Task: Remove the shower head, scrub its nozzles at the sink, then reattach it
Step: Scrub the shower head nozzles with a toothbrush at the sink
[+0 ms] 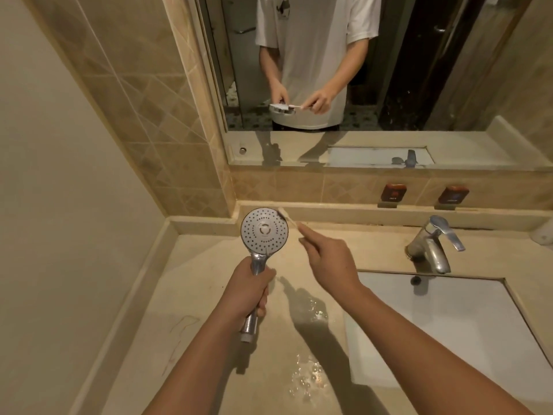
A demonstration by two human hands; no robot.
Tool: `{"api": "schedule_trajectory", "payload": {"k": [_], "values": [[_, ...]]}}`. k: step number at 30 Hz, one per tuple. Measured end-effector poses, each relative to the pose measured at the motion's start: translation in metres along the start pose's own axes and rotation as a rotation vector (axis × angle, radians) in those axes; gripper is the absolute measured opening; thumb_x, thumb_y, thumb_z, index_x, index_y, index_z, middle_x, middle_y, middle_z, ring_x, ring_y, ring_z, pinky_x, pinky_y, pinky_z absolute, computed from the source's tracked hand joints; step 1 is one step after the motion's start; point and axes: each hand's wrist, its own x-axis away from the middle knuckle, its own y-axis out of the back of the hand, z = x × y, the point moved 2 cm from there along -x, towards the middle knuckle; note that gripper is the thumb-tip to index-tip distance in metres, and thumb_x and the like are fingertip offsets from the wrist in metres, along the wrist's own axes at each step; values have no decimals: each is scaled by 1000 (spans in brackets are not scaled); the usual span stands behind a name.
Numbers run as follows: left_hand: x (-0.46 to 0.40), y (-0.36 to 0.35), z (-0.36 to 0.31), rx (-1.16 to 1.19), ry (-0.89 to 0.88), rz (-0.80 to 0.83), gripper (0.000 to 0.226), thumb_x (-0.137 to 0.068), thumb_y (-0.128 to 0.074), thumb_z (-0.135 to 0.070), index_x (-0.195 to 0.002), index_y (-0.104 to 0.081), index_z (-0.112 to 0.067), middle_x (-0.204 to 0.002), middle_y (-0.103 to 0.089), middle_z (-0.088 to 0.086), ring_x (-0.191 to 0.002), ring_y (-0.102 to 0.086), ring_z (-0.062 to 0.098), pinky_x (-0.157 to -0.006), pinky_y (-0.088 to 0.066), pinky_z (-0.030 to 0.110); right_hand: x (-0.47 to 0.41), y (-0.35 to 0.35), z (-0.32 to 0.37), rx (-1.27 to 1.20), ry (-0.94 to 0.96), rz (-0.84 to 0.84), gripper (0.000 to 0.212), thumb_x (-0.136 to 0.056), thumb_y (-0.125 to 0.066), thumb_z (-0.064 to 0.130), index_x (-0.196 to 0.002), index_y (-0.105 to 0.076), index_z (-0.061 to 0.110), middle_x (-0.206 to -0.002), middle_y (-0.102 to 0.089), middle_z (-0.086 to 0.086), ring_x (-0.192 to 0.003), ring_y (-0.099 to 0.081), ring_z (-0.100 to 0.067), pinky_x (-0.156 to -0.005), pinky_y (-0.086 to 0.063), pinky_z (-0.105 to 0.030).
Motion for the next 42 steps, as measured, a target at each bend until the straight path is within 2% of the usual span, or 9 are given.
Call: {"api": "schedule_trajectory", "payload": {"k": [6,12,16,20,24,29,34,39,42], "values": [[2,-1,-5,-22,-19,19,10,-100,-60,-13,-97,-51,-10,-52,-51,0,-39,-43,14,-37,-37,24,8,-2,15,191,240,139,44,-99,-51,31,-140,-46,48,-86,-74,-4,-74,-65,-28,-63,-53,-41],[10,-2,4,-18,-2,20,11,-99,-58,-13,-103,-51,-6,-54,-51,0,-39,-42,14,-38,-37,24,-2,-1,4,86,26,-9,39,-99,-54,32,-136,-54,43,-82,-75,-5,-69,-66,-28,-59,-52,-37],[17,5,20,-12,47,-5,7,-100,-57,-11,-97,-50,-10,-56,-51,2,-39,-42,14,-39,-36,25,16,-6,-5,136,39,123,42,-100,-49,32,-139,-47,48,-91,-76,1,-69,-65,-24,-64,-55,-39],[19,2,33,-19,72,0,6,-99,-56,-9,-101,-50,-9,-56,-50,3,-39,-41,14,-39,-36,25,26,-12,-3,125,105,114,44,-100,-52,29,-140,-47,48,-90,-76,1,-69,-66,-24,-61,-53,-35],[21,-7,42,-48,65,38,9,-99,-52,-6,-105,-55,-12,-53,-50,2,-38,-43,16,-38,-37,24,61,-44,9,290,277,283,51,-99,-44,30,-144,-34,52,-79,-65,-2,-67,-61,-25,-55,-34,-31],[22,-6,49,-77,76,7,6,-97,-55,-9,-99,-50,-12,-57,-51,4,-39,-43,16,-39,-38,25,38,-30,-4,293,65,94,47,-99,-49,27,-142,-43,46,-76,-69,-3,-62,-61,-24,-50,-43,-32],[19,-4,52,-62,78,-14,14,-98,-53,-6,-111,-54,-11,-57,-51,4,-39,-43,17,-39,-38,26,55,-33,2,413,337,231,56,-95,-53,25,-142,-31,48,-65,-59,-1,-49,-51,-26,-45,-36,-30],[21,-5,55,-35,67,17,10,-98,-57,-11,-106,-52,-13,-57,-50,3,-40,-42,16,-39,-38,26,24,-12,-18,319,100,134,43,-101,-48,34,-141,-43,50,-85,-74,-1,-71,-66,-27,-57,-51,-35],[20,-7,55,-23,69,15,10,-97,-56,-9,-106,-50,-10,-57,-49,3,-39,-42,15,-39,-37,25,35,-14,-15,340,228,226,45,-102,-45,36,-143,-37,51,-75,-67,-1,-64,-61,-27,-53,-45,-34]]}}
